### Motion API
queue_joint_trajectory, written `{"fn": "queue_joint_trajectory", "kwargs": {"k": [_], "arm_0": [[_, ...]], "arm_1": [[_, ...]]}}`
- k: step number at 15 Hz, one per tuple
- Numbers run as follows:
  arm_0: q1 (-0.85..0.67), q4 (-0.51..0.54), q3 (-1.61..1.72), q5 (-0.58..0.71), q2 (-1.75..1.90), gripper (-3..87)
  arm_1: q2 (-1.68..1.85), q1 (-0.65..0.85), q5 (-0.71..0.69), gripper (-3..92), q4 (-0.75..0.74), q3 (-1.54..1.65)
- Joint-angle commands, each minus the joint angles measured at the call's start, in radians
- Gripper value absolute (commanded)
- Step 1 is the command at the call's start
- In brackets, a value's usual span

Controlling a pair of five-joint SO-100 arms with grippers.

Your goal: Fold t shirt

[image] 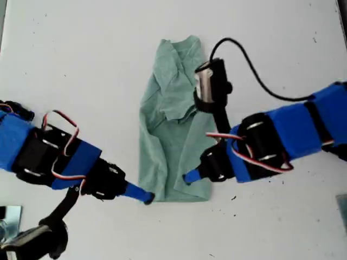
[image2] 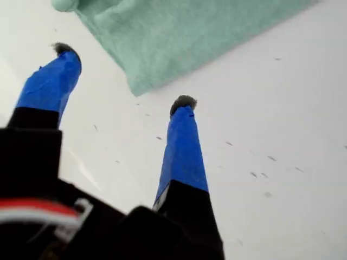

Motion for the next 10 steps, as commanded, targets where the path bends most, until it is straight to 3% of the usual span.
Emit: {"fn": "queue_joint_trajectory", "kwargs": {"k": [1, 10], "arm_0": [[0.054, -0.04, -0.078, -0.031, -0.115, 35.0], [-0.084, -0.023, -0.341, 0.086, -0.489, 33.6]], "arm_1": [[-0.095, -0.061, 0.058, 32.9, -0.028, -0.109], [-0.261, -0.038, 0.025, 31.7, -0.123, -0.057]]}}
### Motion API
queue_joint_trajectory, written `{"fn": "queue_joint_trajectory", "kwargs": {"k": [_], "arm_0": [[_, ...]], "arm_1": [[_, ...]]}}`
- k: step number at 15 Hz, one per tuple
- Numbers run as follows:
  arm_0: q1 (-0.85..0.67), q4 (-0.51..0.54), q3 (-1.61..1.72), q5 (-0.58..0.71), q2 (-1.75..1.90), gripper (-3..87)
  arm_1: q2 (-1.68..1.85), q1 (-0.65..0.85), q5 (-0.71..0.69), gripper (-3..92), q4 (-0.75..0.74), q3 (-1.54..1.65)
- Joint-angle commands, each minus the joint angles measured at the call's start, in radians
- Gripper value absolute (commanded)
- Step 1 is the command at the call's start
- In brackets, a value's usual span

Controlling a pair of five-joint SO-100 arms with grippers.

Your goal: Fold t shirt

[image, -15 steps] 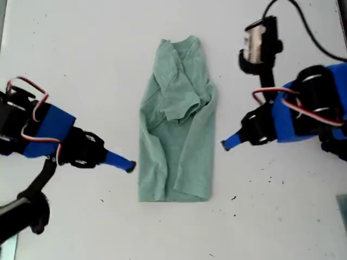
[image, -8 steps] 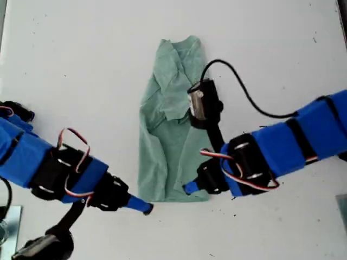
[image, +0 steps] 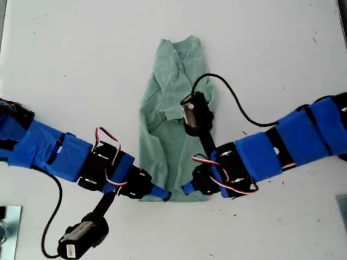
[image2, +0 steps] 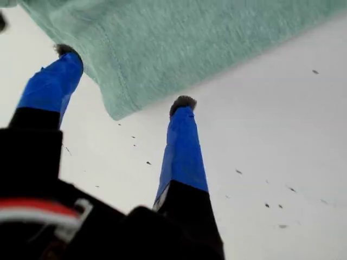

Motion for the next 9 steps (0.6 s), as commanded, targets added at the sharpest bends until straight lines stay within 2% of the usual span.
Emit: {"fn": "queue_joint_trajectory", "kwargs": {"k": [1, 3, 5, 6, 9], "arm_0": [[-0.021, 0.009, -0.118, 0.023, -0.114, 28.9], [-0.009, 0.114, -0.299, 0.054, -0.328, 21.7], [0.005, 0.13, -0.334, 0.089, -0.37, 7.3], [0.003, 0.138, -0.341, 0.092, -0.365, -0.1], [0.032, 0.147, -0.351, 0.118, -0.233, -0.2]], "arm_1": [[-0.054, 0.0, -0.005, 27.2, -0.051, -0.012], [-0.16, -0.029, 0.018, 15.0, -0.132, -0.025], [-0.181, -0.051, 0.026, -0.8, -0.158, -0.028], [-0.169, -0.052, 0.009, -0.8, -0.16, -0.032], [-0.064, -0.041, -0.078, -0.8, -0.129, -0.069]]}}
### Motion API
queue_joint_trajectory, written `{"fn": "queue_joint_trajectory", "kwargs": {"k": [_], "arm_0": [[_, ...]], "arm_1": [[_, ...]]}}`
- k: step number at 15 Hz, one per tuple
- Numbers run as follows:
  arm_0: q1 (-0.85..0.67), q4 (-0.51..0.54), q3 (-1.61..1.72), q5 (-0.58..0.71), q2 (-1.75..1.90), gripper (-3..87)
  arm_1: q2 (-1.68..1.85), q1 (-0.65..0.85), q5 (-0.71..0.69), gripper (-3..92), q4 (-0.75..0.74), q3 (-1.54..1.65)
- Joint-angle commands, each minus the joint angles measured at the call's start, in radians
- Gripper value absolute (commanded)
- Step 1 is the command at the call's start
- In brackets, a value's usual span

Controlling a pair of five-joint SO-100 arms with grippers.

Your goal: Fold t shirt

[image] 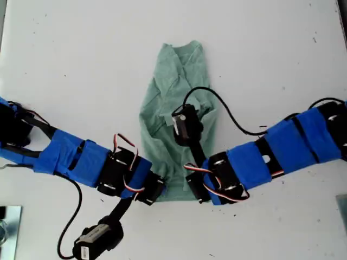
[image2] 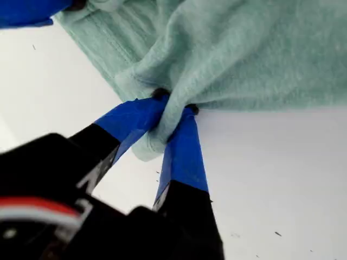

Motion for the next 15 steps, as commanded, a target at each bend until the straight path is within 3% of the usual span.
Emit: {"fn": "queue_joint_trajectory", "kwargs": {"k": [1, 4, 6, 12, 14, 15], "arm_0": [[0.058, 0.025, -0.003, 0.067, 0.13, -0.2], [0.112, -0.006, -0.011, 0.092, 0.316, -0.2], [0.035, -0.038, -0.009, 0.164, 0.422, -0.2], [-0.449, -0.003, 0.005, 0.419, 0.436, -0.2], [-0.568, 0.037, 0.006, 0.479, 0.414, -0.2], [-0.609, 0.063, 0.006, 0.48, 0.419, 1.9]], "arm_1": [[0.107, -0.017, -0.064, -0.8, 0.037, -0.037], [0.236, -0.038, -0.123, -0.8, -0.006, -0.089], [0.391, 0.044, -0.195, -0.8, 0.029, -0.025], [0.434, 0.543, -0.568, -0.8, 0.066, 0.061], [0.43, 0.632, -0.612, 0.4, 0.051, 0.071], [0.434, 0.672, -0.598, 14.9, 0.051, 0.078]]}}
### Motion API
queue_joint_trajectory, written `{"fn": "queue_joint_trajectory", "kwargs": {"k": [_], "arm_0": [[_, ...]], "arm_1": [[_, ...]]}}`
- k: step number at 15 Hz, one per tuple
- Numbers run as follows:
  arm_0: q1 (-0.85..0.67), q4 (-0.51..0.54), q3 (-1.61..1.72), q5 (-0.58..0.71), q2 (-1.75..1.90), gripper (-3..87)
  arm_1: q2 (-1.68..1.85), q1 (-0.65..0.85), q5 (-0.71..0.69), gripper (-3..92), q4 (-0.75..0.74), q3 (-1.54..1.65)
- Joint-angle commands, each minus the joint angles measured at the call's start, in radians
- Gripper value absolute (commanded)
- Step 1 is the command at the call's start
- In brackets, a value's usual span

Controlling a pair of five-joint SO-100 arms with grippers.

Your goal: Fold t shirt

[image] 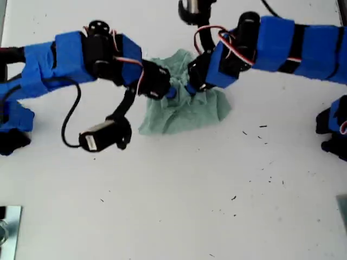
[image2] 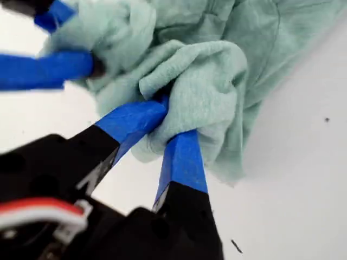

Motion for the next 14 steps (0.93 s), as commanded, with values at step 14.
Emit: {"fn": "queue_joint_trajectory", "kwargs": {"k": [14], "arm_0": [[-0.055, -0.512, 1.896, -0.293, 1.862, 1.2]], "arm_1": [[2.016, 0.146, 0.305, 2.2, -0.014, 1.712]]}}
